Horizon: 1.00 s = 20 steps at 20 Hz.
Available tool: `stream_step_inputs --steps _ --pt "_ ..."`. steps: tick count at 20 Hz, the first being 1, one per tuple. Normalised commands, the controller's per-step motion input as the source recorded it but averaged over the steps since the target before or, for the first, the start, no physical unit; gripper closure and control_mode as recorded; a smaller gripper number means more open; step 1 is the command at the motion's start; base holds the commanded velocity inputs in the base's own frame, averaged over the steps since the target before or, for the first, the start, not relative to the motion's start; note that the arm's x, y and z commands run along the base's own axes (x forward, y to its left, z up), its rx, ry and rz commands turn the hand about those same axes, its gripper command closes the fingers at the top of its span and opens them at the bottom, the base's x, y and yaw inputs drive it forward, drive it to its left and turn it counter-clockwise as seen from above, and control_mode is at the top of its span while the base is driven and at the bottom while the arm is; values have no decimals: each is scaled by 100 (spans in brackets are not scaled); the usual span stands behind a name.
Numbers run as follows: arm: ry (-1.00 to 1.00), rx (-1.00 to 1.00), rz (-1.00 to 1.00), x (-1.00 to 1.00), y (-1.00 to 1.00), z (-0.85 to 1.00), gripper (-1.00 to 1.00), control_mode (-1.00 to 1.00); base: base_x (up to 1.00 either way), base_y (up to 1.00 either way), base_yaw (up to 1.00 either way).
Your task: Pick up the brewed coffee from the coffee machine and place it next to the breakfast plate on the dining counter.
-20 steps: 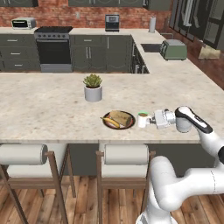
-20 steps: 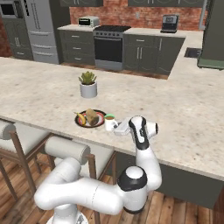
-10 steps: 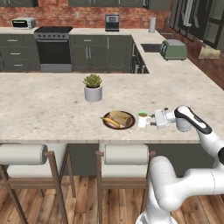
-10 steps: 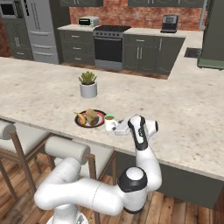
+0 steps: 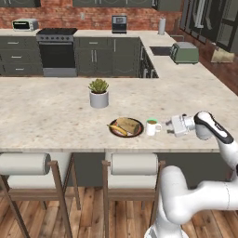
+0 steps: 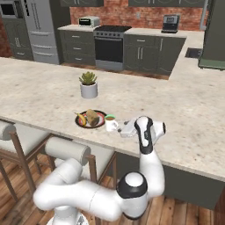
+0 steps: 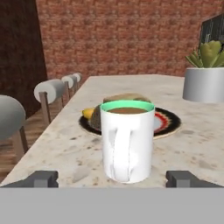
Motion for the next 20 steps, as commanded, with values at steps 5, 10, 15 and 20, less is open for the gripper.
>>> stream_step_inputs --steps 5,10,15,20 --pt "-15 0 -6 -74 -26 89 -100 -100 0 0 0" --pt "-23 0 -10 -85 -3 100 -100 -100 0 0 0" --pt "-27 0 -14 -97 2 100 -100 -100 0 0 0" --pt "-26 -2 -13 -84 16 100 -100 -100 0 0 0"
